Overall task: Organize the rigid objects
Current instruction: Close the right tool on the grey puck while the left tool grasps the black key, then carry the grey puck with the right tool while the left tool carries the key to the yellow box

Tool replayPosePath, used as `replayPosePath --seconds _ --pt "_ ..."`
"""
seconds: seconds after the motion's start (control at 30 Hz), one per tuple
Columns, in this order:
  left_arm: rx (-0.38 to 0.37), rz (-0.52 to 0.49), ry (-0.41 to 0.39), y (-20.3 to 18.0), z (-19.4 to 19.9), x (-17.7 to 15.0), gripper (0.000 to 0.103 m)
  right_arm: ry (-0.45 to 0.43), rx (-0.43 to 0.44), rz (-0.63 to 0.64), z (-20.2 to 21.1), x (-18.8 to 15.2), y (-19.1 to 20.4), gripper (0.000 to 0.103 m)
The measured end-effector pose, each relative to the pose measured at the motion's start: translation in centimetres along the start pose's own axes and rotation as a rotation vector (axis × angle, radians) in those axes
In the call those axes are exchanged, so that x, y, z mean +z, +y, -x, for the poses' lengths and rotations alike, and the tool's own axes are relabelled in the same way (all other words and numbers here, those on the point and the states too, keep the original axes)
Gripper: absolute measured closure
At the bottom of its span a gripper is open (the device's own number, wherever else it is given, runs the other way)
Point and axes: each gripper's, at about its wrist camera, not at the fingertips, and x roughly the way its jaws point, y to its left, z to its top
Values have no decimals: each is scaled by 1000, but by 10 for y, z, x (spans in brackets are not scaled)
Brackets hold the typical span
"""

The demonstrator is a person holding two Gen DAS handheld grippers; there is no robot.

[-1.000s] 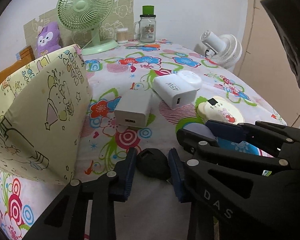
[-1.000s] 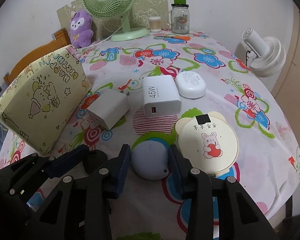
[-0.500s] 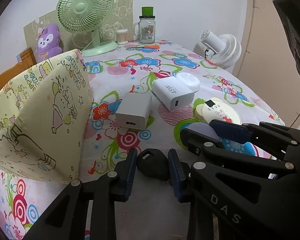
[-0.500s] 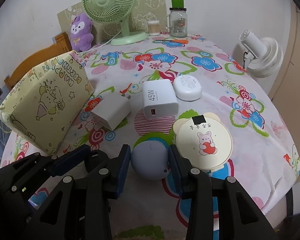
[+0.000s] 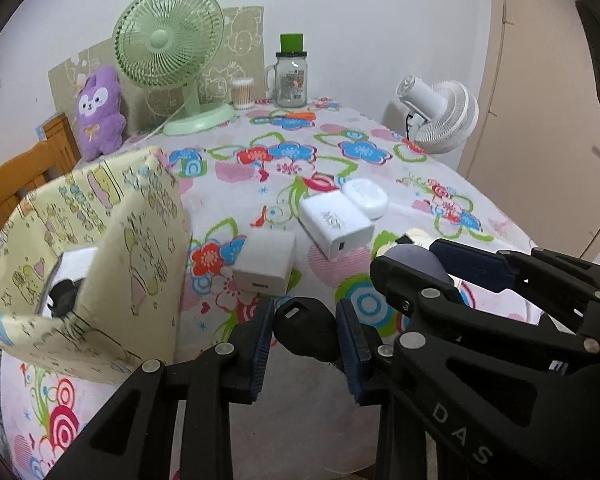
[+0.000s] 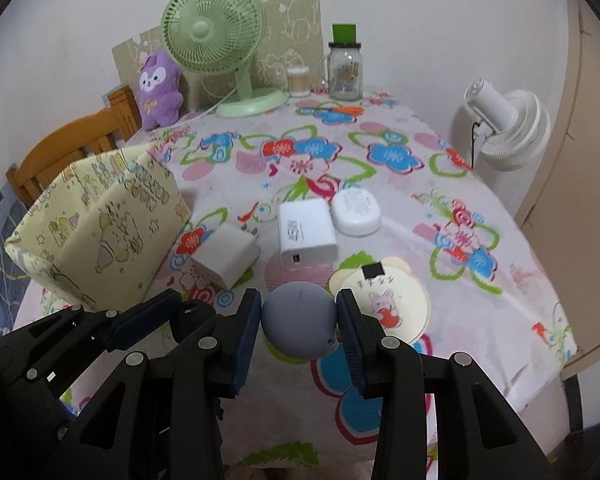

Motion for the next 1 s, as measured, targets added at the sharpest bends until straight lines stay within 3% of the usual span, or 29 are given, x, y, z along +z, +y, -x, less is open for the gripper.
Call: replayPosePath --seconds 1.0 --pt "31 -53 -69 11 50 45 71 -99 -46 -4 53 48 18 61"
